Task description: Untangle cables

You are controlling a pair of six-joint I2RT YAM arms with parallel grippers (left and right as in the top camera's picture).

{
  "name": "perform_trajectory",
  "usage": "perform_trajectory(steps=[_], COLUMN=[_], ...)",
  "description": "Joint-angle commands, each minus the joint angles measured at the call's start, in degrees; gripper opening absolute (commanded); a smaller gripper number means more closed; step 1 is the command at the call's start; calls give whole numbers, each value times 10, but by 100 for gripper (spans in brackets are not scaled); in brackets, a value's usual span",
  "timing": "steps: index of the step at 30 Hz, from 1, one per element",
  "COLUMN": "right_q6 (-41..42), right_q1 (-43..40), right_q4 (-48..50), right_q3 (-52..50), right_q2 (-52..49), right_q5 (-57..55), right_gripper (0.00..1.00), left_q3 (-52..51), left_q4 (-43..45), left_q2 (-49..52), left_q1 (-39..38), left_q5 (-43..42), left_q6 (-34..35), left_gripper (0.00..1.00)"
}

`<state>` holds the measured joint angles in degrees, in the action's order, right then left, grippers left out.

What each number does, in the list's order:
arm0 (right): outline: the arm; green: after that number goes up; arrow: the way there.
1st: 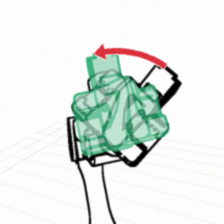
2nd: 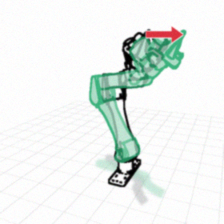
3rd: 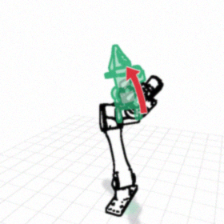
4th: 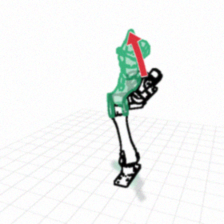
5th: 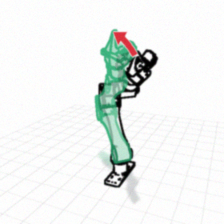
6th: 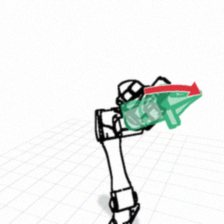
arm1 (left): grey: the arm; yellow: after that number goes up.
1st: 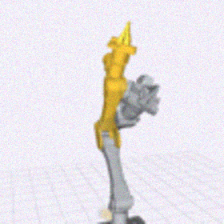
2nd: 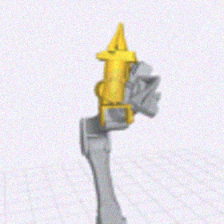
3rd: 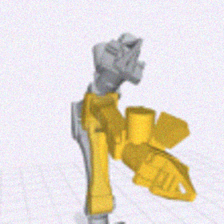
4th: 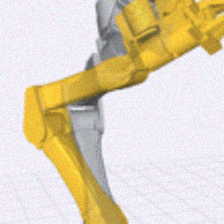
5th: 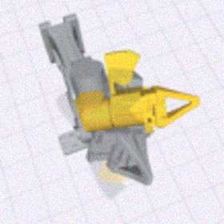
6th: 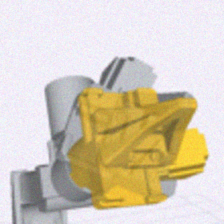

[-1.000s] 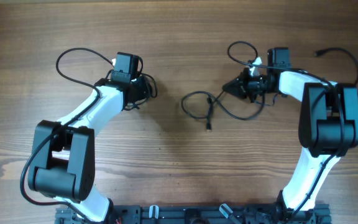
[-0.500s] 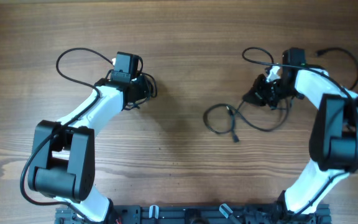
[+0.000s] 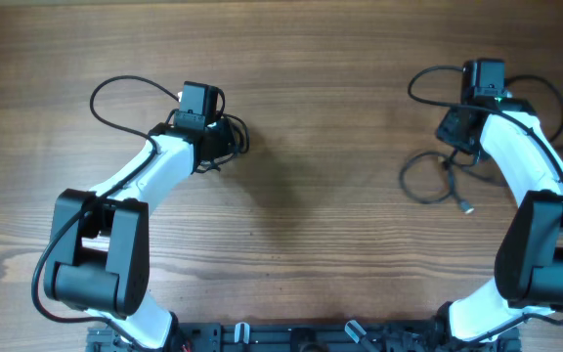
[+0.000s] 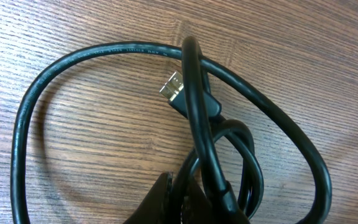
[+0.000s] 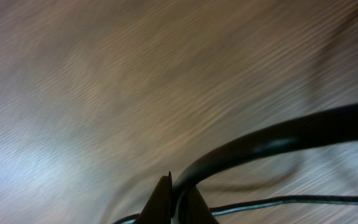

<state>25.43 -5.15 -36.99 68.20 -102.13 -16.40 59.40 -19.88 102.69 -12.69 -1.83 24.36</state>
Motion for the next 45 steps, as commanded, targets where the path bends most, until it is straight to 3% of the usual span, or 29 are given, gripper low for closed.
perform_trajectory(steps=[1,6,9,17,21,31,32,34,37,40,42,45], right_q6=[-37,-170,-198,-241,-287,-283,-283,-282,-282,-243,-219,-197], right_q1=[-4,-4,-5,-33,-48,-52,-52,-52,-52,-52,-52,-52], right_q4=[45,131,160,188,202,235,235,237,237,235,230,219], right_q3=[0,-1,-1,-3,-3,-3,-3,-3,-3,-3,-3,-3], right_q2=[3,3,3,2,-6,-75,-80,-80,-72,-52,-36,-8], right_q5=[-106,-19,-21,-15,56,69,62,44,39,48,71,206], right_gripper=[4,4,4,5,5,5,8,39,53,79,84,94], left_q3=[-3,-3,-3,-3,-3,-3,-3,-3,-3,-3,-3,-3], left_q4=[2,2,2,2,3,4,4,4,4,4,4,5], left_q2=[-4,-4,-4,-4,-4,-4,-3,-3,-3,-3,-3,-3], left_q1=[3,3,2,2,2,2,2,2,2,2,2,2], left_q5=[-7,-7,-7,-12,-22,-22,-22,-22,-22,-22,-22,-22], left_q6=[6,6,6,6,5,5,5,5,5,5,5,3], left_gripper=[10,10,11,10,10,7,7,7,6,7,9,8])
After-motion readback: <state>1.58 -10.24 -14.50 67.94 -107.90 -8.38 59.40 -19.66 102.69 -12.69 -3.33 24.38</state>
